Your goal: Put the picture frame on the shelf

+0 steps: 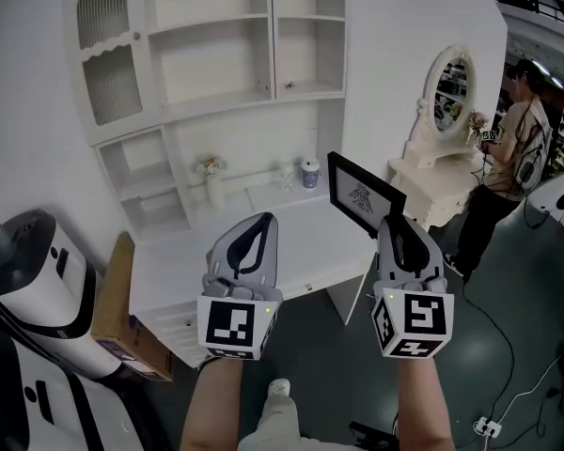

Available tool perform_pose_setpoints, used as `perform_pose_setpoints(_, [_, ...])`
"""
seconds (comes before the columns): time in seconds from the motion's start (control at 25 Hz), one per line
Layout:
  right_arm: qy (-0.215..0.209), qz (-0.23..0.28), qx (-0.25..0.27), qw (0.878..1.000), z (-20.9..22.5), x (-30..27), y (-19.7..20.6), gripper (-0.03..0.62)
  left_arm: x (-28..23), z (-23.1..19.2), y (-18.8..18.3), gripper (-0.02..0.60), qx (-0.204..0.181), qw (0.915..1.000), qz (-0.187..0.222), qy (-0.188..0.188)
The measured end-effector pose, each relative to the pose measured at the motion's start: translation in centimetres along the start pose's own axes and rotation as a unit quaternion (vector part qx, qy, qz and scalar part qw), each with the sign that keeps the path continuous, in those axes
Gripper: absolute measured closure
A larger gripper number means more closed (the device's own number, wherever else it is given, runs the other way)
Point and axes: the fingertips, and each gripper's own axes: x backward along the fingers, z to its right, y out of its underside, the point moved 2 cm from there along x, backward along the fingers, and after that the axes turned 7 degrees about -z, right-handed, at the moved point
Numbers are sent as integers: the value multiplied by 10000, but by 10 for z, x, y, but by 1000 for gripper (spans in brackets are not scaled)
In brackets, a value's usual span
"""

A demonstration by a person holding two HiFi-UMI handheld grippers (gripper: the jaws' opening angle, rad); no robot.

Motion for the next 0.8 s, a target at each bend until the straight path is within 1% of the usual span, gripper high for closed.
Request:
perform_pose_setpoints(0.12, [8, -30, 33, 10000, 1, -16, 6, 514, -15, -11, 8, 572, 123, 9999, 26, -82])
perform_pose_setpoints(0.24, [37, -30, 31, 10000, 4, -36, 13, 514, -35, -20, 16, 572, 102, 9999, 122, -43])
perform_pose_setpoints(0.36, [88, -20, 16, 10000, 6, -62, 18, 514, -57, -32, 29, 572, 123, 9999, 118, -11])
perform_pose_setpoints(0.52, [141, -7, -5, 9999, 7, -103, 23, 514, -90, -53, 44, 572, 102, 9998, 168, -6])
perform_pose_setpoints(0.68, [185, -38, 84, 9998, 4, -149, 27, 514, -132, -78, 59, 572, 114, 9996, 233, 116])
perform_pose_setpoints(0.8, [237, -63, 91, 9997, 2, -186, 32, 514, -160, -99, 73, 572, 190, 9995, 208, 142])
